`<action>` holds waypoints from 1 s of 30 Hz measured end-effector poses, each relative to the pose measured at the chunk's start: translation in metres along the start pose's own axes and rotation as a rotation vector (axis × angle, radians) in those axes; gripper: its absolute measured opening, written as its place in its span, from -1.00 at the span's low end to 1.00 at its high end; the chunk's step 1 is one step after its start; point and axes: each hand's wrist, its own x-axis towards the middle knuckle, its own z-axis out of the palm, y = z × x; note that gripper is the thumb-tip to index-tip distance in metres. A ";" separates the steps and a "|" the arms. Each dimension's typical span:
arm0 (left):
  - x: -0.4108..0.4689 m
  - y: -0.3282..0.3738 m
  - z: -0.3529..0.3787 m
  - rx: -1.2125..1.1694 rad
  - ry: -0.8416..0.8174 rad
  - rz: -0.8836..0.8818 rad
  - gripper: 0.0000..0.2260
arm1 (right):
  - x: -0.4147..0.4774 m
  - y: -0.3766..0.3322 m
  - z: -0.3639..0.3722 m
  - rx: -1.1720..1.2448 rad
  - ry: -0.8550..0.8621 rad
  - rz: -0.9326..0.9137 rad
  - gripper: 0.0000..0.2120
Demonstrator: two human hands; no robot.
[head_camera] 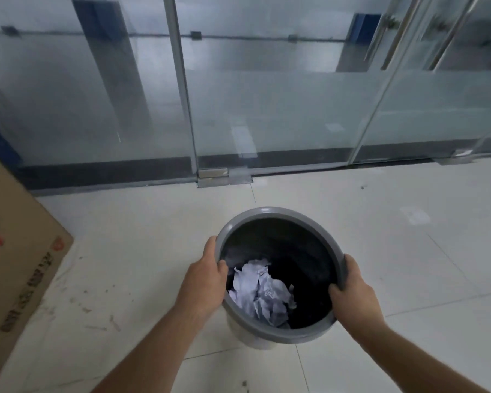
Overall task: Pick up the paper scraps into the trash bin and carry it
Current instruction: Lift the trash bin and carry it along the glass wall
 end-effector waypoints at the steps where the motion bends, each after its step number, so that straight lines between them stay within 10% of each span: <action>1: -0.009 0.030 -0.030 -0.009 0.006 -0.003 -0.68 | -0.010 -0.030 -0.031 0.001 0.001 -0.013 -0.47; 15: -0.136 0.441 -0.435 0.094 0.305 -0.010 -0.44 | -0.141 -0.426 -0.449 0.008 0.005 -0.280 -0.23; 30: -0.210 0.511 -0.546 -0.022 0.469 0.107 -0.43 | -0.209 -0.505 -0.530 0.139 0.047 -0.441 -0.23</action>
